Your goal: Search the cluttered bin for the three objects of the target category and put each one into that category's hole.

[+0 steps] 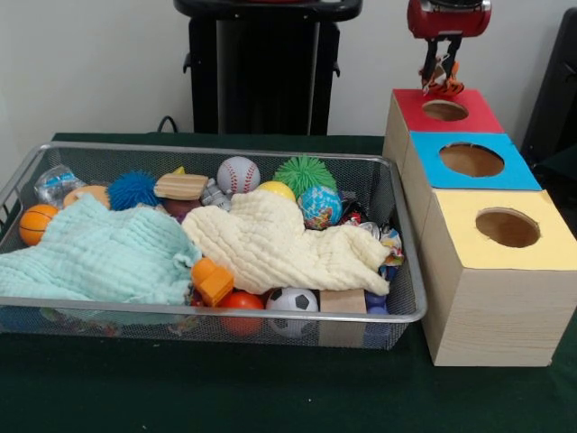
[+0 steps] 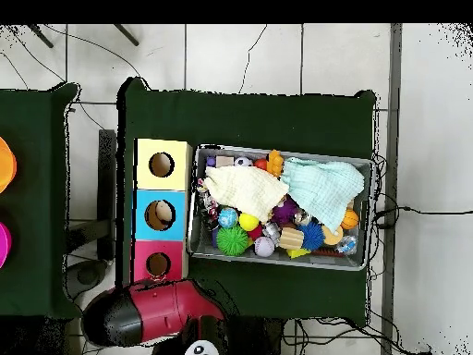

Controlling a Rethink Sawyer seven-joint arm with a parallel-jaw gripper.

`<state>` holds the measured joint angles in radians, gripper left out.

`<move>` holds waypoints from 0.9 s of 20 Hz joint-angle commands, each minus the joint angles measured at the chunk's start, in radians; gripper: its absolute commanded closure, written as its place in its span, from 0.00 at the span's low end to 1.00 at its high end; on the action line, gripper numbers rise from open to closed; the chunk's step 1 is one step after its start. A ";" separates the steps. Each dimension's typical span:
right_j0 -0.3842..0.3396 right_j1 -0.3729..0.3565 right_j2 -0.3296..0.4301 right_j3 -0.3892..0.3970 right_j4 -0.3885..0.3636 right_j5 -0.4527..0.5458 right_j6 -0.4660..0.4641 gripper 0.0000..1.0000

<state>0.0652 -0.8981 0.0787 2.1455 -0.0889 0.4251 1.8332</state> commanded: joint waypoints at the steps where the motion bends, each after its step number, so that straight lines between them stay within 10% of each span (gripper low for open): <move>1: -0.014 0.116 -0.032 -0.004 0.032 -0.121 0.223 1.00; 18: 0.127 0.148 -0.075 -0.042 0.182 -0.138 0.275 1.00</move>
<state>0.1540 -0.8626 -0.0259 2.1374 0.0101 0.3779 1.8332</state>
